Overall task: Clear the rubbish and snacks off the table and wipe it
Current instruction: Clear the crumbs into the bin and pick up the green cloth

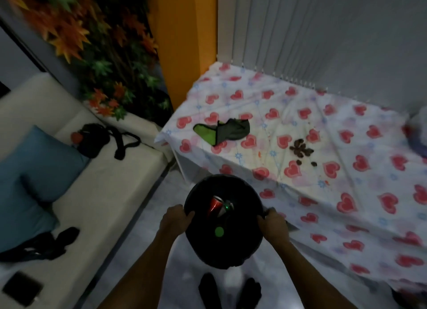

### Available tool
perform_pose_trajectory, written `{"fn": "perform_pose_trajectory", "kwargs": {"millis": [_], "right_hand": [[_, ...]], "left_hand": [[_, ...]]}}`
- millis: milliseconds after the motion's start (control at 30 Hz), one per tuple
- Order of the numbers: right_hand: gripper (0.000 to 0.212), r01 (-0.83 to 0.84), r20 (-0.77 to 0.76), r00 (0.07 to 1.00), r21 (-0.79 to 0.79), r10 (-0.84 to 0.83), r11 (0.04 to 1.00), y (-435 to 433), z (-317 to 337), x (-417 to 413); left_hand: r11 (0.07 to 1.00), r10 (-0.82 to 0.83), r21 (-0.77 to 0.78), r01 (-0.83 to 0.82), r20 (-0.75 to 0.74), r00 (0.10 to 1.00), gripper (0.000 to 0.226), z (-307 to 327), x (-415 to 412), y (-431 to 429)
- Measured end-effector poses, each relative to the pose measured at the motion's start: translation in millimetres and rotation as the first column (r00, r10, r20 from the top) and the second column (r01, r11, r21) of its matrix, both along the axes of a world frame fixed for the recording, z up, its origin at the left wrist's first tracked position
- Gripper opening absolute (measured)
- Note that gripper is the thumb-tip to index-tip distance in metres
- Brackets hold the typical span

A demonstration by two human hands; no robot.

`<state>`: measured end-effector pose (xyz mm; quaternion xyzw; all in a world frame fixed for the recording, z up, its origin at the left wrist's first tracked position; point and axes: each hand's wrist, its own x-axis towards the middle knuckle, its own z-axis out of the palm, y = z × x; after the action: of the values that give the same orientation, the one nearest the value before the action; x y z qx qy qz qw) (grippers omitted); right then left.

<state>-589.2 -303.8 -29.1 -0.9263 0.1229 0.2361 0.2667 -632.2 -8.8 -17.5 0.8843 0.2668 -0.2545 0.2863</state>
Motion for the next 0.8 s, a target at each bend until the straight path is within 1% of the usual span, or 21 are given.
{"fn": "perform_pose_trajectory", "kwargs": {"millis": [67,167,300,433,533,600,633,733,800], "right_hand": [[0.026,-0.028,0.039,0.999,-0.01,0.029,1.0,8.4,21.7,12.4],[0.028,-0.06,0.1,0.993,-0.022,0.062,0.998,21.3,44.7,35.8],[0.033,-0.126,0.173,0.976,-0.049,0.133,0.991,40.6,67.2,69.4],[0.036,-0.193,0.208,0.957,-0.06,0.201,0.979,58.9,84.7,107.6],[0.042,-0.287,0.291,0.904,-0.13,0.313,0.949,75.6,90.4,147.7],[0.044,-0.356,0.339,0.851,-0.192,0.402,0.915,89.2,88.3,181.6],[0.045,-0.398,0.336,0.824,-0.228,0.456,0.888,97.0,86.9,199.2],[0.046,-0.528,0.302,0.726,-0.33,0.618,0.782,120.6,74.1,248.8],[0.048,-0.578,0.254,0.67,-0.411,0.698,0.705,132.3,58.1,274.7]], "left_hand": [[1.0,0.026,-0.016,-0.024,0.091,0.996,0.045,16.5,2.8,10.7],[0.997,0.06,-0.065,-0.048,0.197,0.979,0.049,36.1,12.0,26.2],[0.949,0.261,-0.238,-0.208,0.219,0.94,0.033,60.0,23.7,44.3],[0.902,0.361,-0.316,-0.293,0.184,0.914,0.023,75.2,30.2,64.8],[0.876,0.417,-0.339,-0.344,0.173,0.892,0.024,80.7,28.5,77.2],[0.857,0.451,-0.354,-0.375,0.162,0.878,0.031,80.0,28.3,81.6],[0.853,0.458,-0.353,-0.384,0.155,0.875,0.033,78.8,29.9,83.5],[0.892,0.399,-0.286,-0.351,0.133,0.907,0.042,68.9,40.1,88.1],[0.918,0.352,-0.233,-0.321,0.106,0.93,0.047,63.6,49.0,87.4]]}}
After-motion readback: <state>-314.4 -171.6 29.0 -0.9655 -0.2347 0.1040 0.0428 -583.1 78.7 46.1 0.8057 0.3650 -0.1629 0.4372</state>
